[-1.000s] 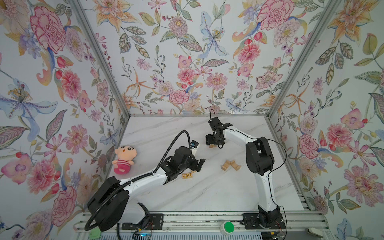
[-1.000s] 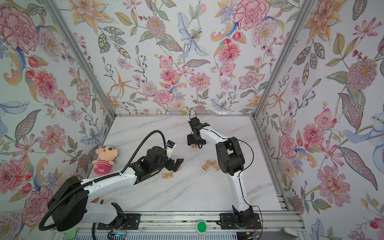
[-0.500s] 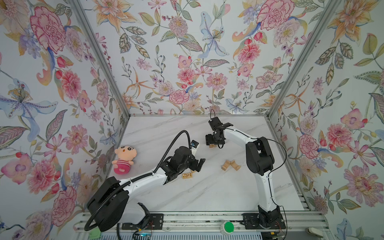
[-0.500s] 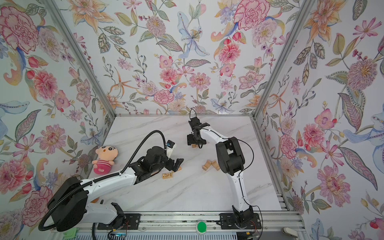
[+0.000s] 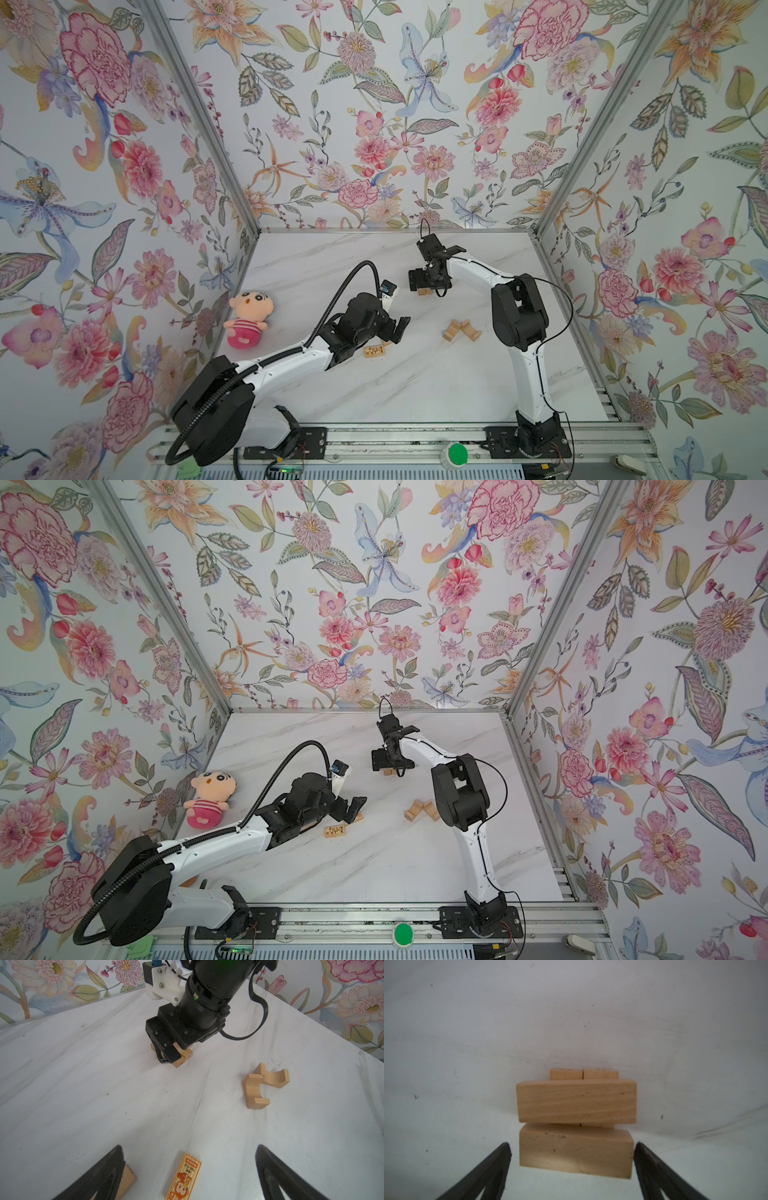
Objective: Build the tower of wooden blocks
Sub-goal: 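Lower the held block onto the crosswise top block and open the right gripper, then raise the open right gripper and move it toward the loose blocks nearer the robot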
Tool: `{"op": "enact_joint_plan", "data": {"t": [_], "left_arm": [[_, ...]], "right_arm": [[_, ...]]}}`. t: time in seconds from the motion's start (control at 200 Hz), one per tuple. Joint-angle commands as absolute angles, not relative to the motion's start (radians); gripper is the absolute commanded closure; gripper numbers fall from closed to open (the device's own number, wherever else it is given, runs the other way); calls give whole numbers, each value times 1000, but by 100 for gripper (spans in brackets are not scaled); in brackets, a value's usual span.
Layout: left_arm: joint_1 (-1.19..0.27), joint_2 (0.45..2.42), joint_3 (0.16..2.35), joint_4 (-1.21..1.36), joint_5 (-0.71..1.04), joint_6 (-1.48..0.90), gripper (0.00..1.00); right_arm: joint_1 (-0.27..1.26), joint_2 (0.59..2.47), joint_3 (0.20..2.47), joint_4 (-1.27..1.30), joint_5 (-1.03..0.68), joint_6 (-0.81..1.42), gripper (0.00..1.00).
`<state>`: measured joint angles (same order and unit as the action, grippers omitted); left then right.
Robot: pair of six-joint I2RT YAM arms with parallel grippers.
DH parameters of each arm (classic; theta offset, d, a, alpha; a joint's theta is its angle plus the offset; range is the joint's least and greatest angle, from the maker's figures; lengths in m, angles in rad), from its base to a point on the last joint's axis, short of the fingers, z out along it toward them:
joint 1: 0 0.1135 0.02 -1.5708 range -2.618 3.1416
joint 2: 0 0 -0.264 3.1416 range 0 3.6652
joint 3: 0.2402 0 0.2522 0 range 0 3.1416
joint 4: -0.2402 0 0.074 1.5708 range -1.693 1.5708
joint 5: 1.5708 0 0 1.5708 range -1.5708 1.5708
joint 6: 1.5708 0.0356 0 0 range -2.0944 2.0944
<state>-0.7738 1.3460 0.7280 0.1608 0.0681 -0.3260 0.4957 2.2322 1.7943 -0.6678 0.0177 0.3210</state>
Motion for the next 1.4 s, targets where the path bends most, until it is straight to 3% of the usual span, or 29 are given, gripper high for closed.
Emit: {"op": "enact_joint_plan", "data": {"t": [0.0,0.365,0.836,1.176,1.396], "left_arm": [[-762,1315,712,169,40,-322,1],[-761,1196,674,131,0,-330,1],[-765,878,477,54,-91,-520,1],[-792,701,367,-52,-178,-658,2],[-792,678,373,-121,-220,-686,2]], "right_arm": [[497,2172,1783,-684,27,323,5],[520,1997,1752,-719,20,314,6],[634,1834,1578,-722,40,330,20],[752,1811,1490,-672,10,329,22],[774,1900,1532,-631,-74,298,29]]}}
